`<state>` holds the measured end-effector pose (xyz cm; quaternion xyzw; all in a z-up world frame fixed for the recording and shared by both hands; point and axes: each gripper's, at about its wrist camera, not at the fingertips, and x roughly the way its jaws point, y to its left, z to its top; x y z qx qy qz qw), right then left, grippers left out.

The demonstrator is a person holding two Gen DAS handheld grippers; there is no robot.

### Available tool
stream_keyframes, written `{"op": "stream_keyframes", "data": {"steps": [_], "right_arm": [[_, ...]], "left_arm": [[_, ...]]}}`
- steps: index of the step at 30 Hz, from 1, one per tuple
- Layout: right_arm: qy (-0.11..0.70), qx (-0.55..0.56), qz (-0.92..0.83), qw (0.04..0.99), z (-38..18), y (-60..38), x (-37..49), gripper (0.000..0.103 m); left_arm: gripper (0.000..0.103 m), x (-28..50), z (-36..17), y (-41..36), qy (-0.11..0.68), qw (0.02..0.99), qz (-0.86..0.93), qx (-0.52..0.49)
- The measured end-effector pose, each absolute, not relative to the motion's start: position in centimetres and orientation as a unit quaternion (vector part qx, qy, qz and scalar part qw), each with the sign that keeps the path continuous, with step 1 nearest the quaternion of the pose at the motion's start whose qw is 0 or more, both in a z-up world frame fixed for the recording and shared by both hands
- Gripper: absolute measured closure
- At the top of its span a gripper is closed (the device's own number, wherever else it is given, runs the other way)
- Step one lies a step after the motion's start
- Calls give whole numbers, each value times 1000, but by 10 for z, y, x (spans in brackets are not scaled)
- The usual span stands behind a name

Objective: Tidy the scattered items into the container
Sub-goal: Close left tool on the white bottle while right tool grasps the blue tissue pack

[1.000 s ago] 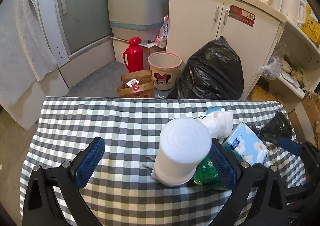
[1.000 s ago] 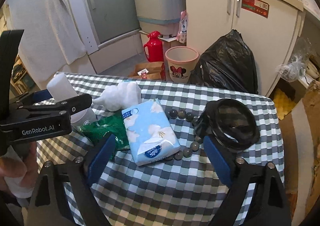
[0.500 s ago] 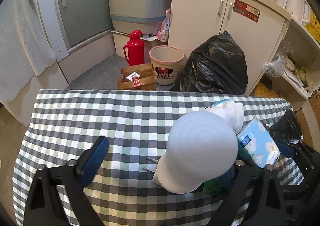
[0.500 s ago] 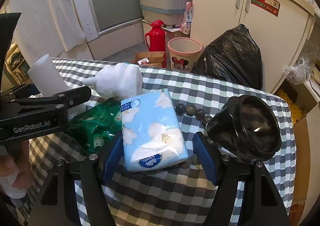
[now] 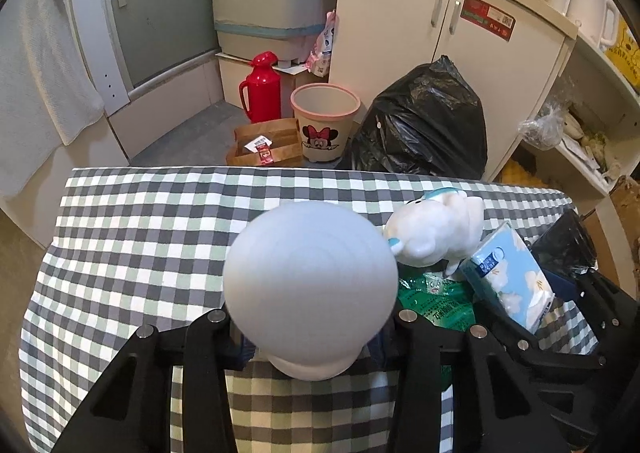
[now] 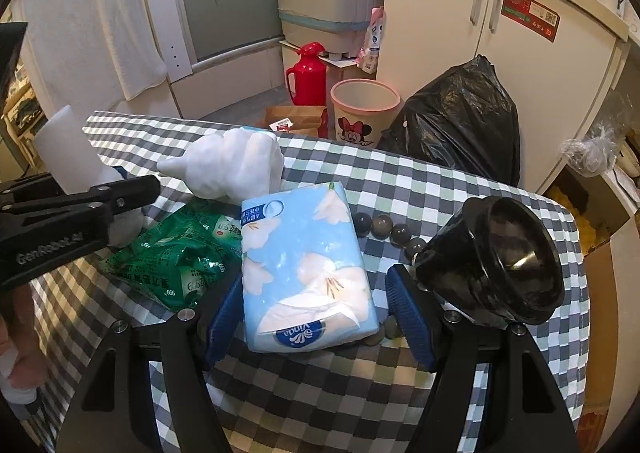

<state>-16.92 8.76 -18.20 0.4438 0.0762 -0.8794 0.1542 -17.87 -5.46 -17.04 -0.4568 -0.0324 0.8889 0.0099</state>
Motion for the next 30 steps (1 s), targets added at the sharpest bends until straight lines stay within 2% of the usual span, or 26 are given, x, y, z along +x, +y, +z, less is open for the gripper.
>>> {"op": "stream_keyframes", "data": {"steps": [1,3,12,30], "right_arm": [[77,443,-880,154,-182,88,-169,34],[76,443,-879,158,-181,87,-168,49],[74,436,-881,167,-175,85,-155,49],[38,393,-905,161,-124,101,-114,49]], "left_arm": [[59,-177,-169,-56,-35,11,889,-456],[60,-173,-166,-59,-38,13,890,-455],[60,-159,-151,-66,-45,9,894,-445],[60,-122,-103,-59,-32,7,913,-407]]}}
